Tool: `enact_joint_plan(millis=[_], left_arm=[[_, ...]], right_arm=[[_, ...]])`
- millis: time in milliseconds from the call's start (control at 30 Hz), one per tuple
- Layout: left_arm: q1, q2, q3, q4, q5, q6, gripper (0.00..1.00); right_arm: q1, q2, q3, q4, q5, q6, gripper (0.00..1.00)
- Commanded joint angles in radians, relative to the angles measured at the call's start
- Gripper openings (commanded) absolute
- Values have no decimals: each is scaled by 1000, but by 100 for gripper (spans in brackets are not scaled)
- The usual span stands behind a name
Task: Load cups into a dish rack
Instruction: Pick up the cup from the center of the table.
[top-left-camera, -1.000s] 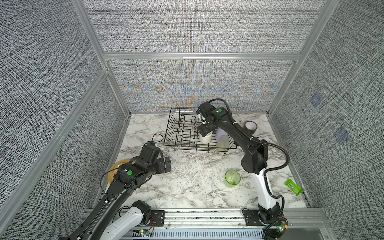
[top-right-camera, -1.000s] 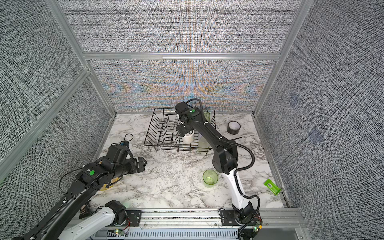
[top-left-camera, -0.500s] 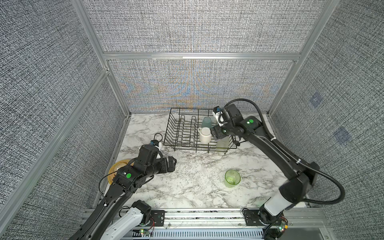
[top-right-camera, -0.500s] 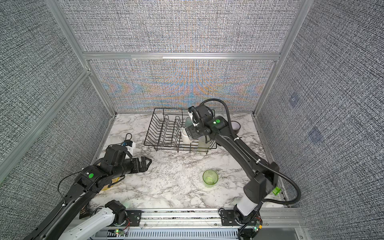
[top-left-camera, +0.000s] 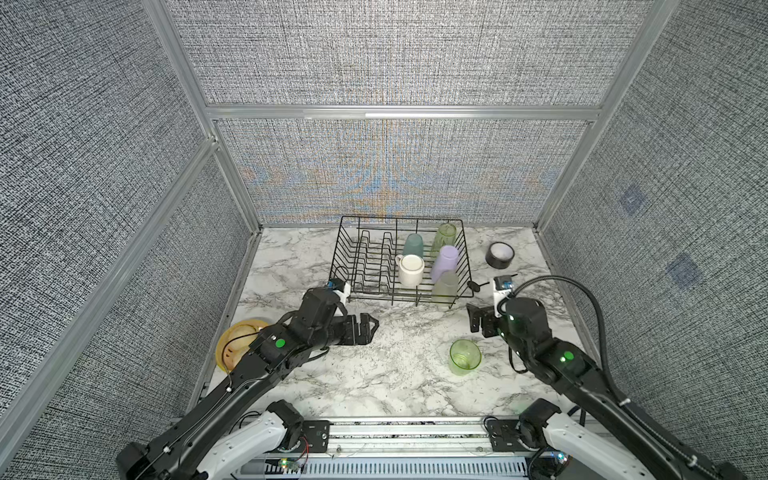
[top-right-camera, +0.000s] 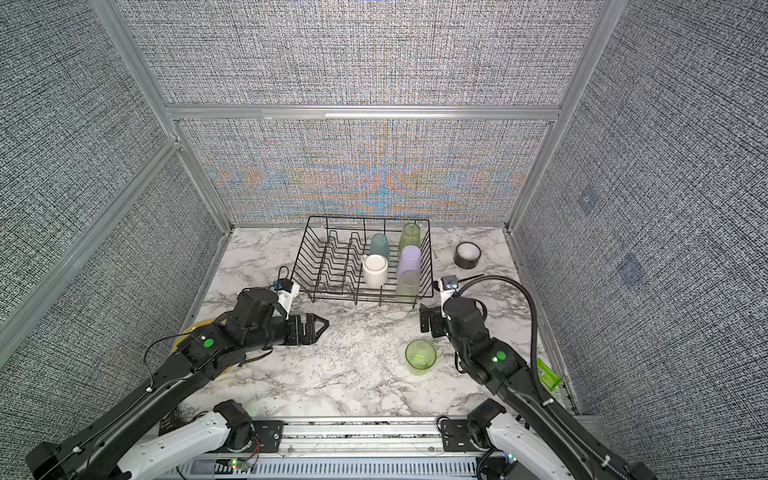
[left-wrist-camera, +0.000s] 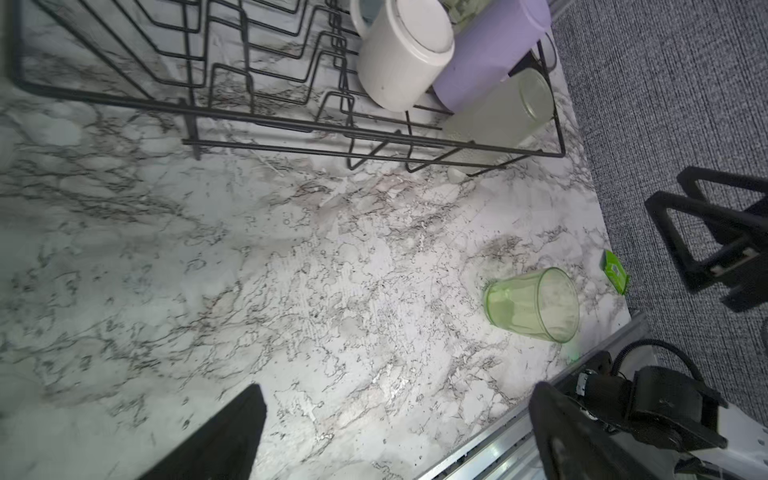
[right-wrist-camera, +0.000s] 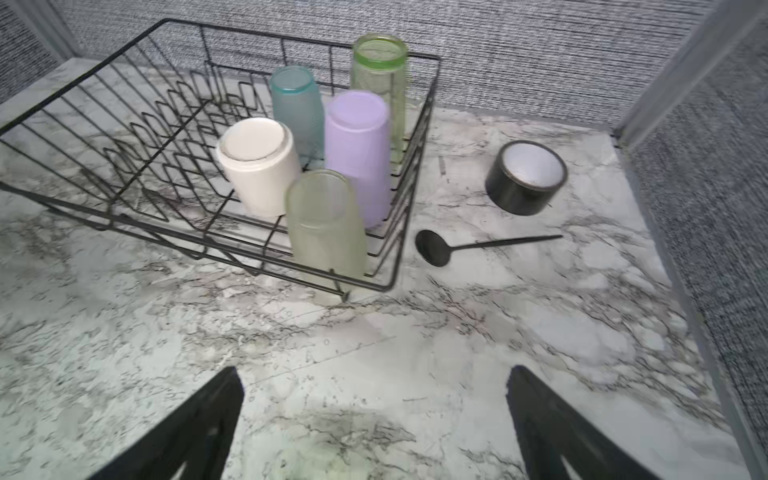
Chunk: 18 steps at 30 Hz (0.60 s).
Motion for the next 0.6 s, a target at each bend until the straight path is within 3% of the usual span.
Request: enact_joint_plan(millis=[0,200,567], left_arm=[[-45,51,28,64,-52,-2,99],[-151,187,91,118,-74,4,99],[-383,518,264,154,-101,48,99]], right_arm=[[-30,-125,-90,78,138,53,99],[-164,-263,-221,54,52,120,99],[-238,-178,-278,143,36,124,99]])
